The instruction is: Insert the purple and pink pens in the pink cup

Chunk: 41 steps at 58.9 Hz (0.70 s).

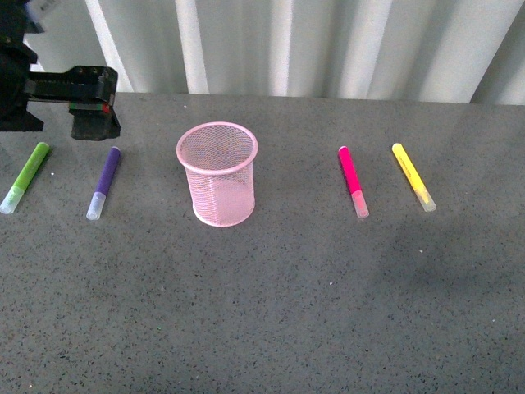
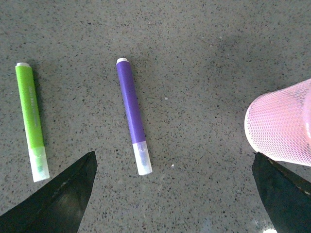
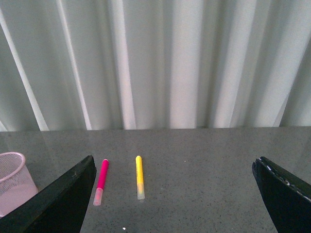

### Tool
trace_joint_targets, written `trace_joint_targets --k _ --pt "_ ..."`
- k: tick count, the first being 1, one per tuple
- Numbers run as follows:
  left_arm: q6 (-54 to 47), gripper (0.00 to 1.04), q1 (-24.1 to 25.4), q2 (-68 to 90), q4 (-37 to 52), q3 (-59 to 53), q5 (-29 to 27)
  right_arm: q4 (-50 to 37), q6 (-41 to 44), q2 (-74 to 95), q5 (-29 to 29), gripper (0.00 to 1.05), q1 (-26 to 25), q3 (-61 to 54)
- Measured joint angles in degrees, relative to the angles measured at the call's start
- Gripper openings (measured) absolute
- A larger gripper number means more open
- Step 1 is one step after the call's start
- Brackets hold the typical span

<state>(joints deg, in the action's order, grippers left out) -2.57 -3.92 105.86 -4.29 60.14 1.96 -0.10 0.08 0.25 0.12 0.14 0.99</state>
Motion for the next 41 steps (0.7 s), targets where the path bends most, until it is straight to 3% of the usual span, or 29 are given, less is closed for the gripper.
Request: trace_joint_targets --k 21,41 --pt "-3.1 0.98 0.0 13.4 -5.8 15.4 -0.8 0.0 0.0 0.0 0.0 0.98 0.0 0.0" --pt "-3.2 0.98 0.0 21.0 -7.0 21.9 -2.5 0.0 0.0 0.0 0.0 0.98 0.0 0.0"
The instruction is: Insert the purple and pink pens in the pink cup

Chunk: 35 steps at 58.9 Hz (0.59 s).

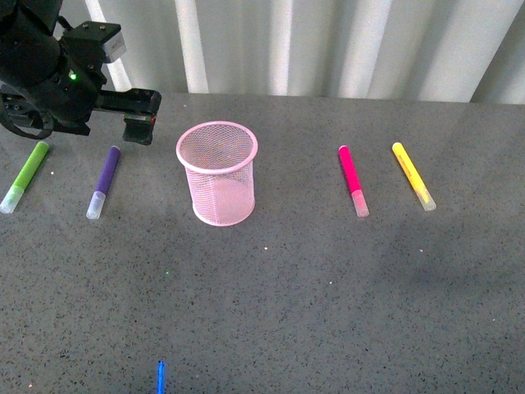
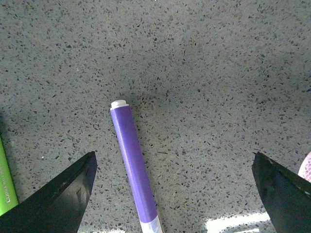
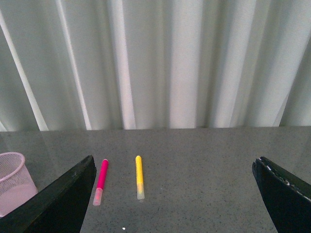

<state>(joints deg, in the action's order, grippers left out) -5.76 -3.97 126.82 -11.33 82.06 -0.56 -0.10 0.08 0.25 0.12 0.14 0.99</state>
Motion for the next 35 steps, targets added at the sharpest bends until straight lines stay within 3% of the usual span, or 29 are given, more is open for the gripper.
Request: trace_joint_targets --k 35 --pt "0.9 0.98 0.7 5.5 1.5 2.8 -1.8 0.0 0.0 0.0 0.0 0.98 0.0 0.0"
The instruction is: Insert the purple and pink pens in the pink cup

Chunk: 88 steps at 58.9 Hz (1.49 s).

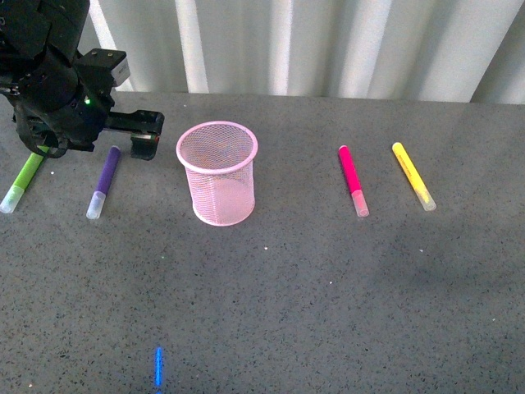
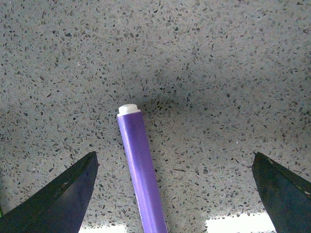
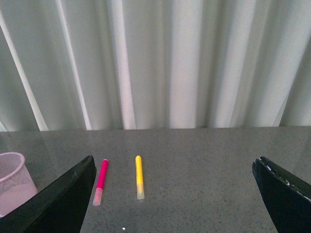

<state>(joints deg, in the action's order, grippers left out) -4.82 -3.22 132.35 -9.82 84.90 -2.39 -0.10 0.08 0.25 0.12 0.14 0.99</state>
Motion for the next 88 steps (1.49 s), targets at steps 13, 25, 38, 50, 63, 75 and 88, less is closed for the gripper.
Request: trace_joint_targets --k 13,25,38,50,63,75,88 --pt "0.7 0.98 0.7 2.4 -1.0 1.8 -1.0 0.0 0.0 0.0 0.0 0.98 0.0 0.0" --pt "1.3 0.98 1.4 4.5 -1.7 3.8 -1.1 0.0 0.0 0.0 0.0 0.98 0.0 0.0" --pt "1.9 0.98 1.5 5.5 -2.8 5.4 -1.0 0.0 0.0 0.0 0.0 0.98 0.0 0.0" --pt "2.5 0.67 1.2 5.9 -4.9 6.5 -0.7 0.0 0.0 0.0 0.0 0.98 0.0 0.0" --pt "3.0 0.35 1.2 5.9 -5.7 6.5 -0.1 0.0 0.0 0.0 0.0 0.98 0.0 0.0" --pt "3.4 0.13 1.3 4.3 -5.2 4.3 -1.5 0.0 0.0 0.0 0.0 0.98 0.0 0.0" --pt "3.4 0.13 1.4 1.2 -0.9 0.8 -3.2 0.0 0.0 0.0 0.0 0.98 0.0 0.0"
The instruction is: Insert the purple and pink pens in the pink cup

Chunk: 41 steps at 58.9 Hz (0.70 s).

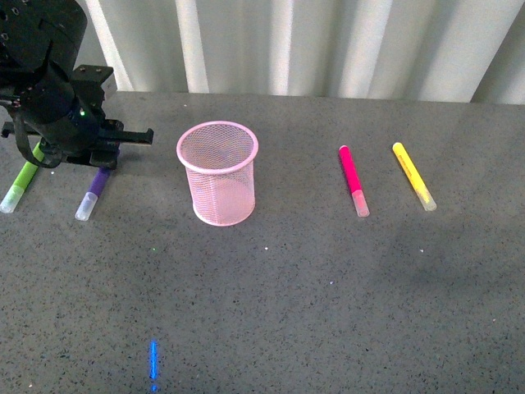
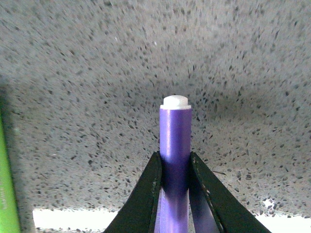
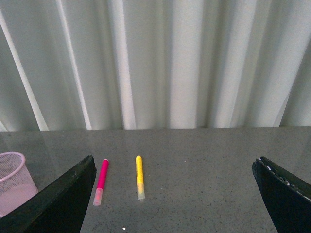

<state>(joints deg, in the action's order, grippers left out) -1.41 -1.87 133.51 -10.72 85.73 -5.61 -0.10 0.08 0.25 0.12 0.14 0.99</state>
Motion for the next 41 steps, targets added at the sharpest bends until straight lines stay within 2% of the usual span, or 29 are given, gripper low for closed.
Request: trace_joint_targets --k 11,16,22,28,35,41 --pt "0.7 0.13 0.1 -6.4 7.3 -2.7 -0.2 0.0 0.0 0.0 0.0 0.98 0.0 0.0" --pt "3.0 0.13 0.0 -11.4 14.0 -5.1 1.2 0.0 0.0 0.0 0.0 0.98 0.0 0.0" --pt "7.6 0.13 -0.6 -18.7 24.6 -10.3 2.4 0.0 0.0 0.0 0.0 0.98 0.0 0.0" --pt "10.7 0.13 -2.6 -25.1 37.5 -17.4 1.0 0.0 0.0 0.0 0.0 0.98 0.0 0.0" --pt "14.6 0.13 -6.9 -29.5 54.2 -27.6 0.9 0.0 0.0 0.0 0.0 0.98 0.0 0.0" --pt "16.6 0.13 -12.0 -29.4 64.7 -35.4 -3.5 0.0 0.0 0.0 0.0 0.98 0.0 0.0"
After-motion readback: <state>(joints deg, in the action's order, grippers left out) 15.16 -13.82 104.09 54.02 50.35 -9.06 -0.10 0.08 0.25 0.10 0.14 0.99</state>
